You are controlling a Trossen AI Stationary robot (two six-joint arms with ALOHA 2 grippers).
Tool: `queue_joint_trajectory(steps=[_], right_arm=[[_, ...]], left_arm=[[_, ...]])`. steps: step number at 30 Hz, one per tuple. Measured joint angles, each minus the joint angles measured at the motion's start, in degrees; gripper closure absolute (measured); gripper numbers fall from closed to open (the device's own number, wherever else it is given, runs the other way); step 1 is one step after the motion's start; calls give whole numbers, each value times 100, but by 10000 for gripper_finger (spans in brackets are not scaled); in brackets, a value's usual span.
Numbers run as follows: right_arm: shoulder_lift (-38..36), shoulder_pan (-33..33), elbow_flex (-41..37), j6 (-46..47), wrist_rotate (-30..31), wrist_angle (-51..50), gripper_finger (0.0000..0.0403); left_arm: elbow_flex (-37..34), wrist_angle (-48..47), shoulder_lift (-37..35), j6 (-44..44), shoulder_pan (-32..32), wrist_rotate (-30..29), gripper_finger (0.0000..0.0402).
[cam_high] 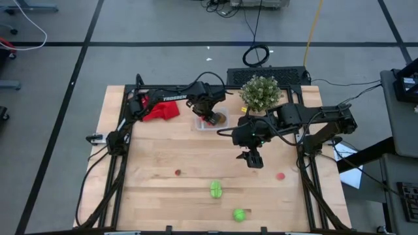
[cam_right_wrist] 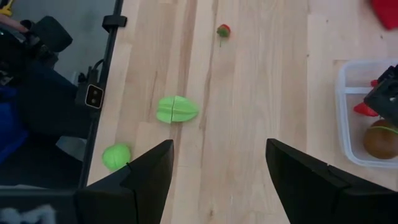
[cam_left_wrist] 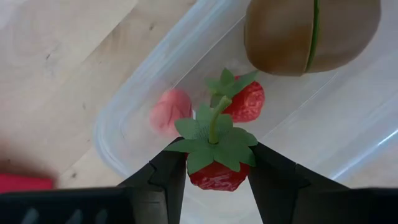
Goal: Pick and placing Produce into tupperware
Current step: Put the bottom strawberry into the bin
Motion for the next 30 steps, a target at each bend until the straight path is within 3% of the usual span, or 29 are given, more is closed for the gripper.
queue_joint_trajectory(steps=[30], right_arm=[[0, 2, 0, 2, 0, -1, 156]], left_arm=[[-2, 31, 117, -64, -140, 25, 254]])
